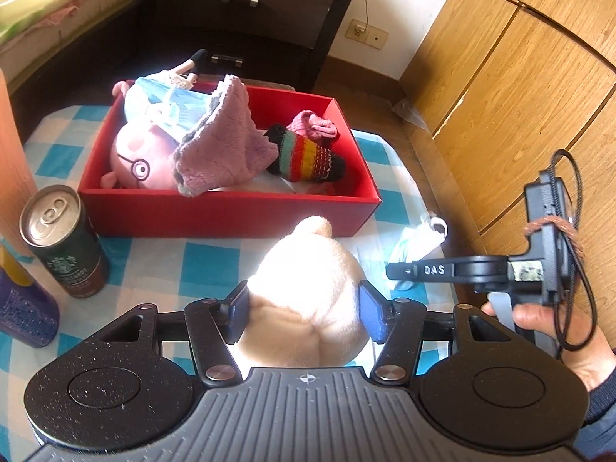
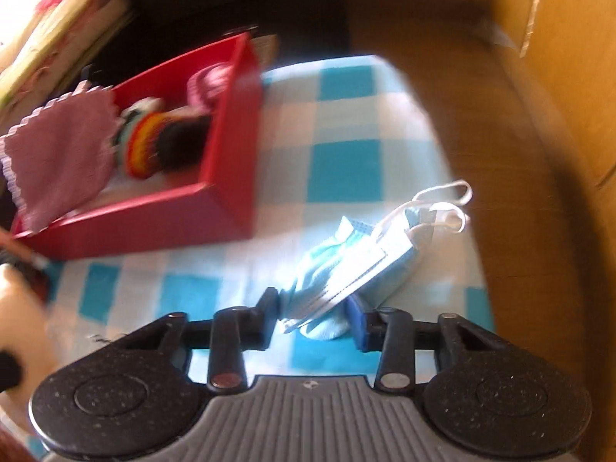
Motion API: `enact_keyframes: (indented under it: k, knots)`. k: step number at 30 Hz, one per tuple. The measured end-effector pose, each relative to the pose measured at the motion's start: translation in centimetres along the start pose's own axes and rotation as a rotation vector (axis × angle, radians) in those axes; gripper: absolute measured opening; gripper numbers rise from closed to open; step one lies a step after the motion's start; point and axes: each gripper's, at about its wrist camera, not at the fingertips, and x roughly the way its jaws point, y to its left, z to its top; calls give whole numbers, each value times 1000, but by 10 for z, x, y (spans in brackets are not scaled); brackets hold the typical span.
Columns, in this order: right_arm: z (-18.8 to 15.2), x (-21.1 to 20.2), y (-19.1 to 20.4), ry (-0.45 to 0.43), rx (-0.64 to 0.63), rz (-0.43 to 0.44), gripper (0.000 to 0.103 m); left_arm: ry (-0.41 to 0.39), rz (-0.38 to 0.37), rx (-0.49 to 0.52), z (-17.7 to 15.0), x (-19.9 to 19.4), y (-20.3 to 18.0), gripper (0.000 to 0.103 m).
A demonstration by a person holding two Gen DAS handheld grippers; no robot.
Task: Organize soft objects
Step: 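Lift the teddy bear with the left tool over the red box while the right tool carries the mask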
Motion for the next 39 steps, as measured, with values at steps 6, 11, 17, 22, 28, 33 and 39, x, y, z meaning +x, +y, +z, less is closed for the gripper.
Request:
enact_keyframes:
  k: [6, 11, 17, 22, 28, 33, 39]
  knots:
    - [-4, -37, 14, -69, -39, 104, 0, -44, -8, -25, 5, -15, 3, 59]
    - [1, -85, 25, -197, -47, 211, 0, -108, -24, -53, 17, -32, 8, 59]
    - [7, -138, 59, -366, -134, 297, 0, -239, -24, -56, 39, -59, 5, 59]
    - [9, -153, 85, -442, -207, 285, 0, -304, -6, -59, 52, -68, 2, 60]
    - [13, -155, 98, -487, -247, 271, 0, -352, 0, -72, 65, -70, -2, 60]
    - [26, -154, 101, -518, -252, 259, 0, -388, 12, -77, 76, -66, -6, 60]
    - [46, -146, 102, -539, -265, 248, 0, -407, 38, -78, 91, -51, -5, 60]
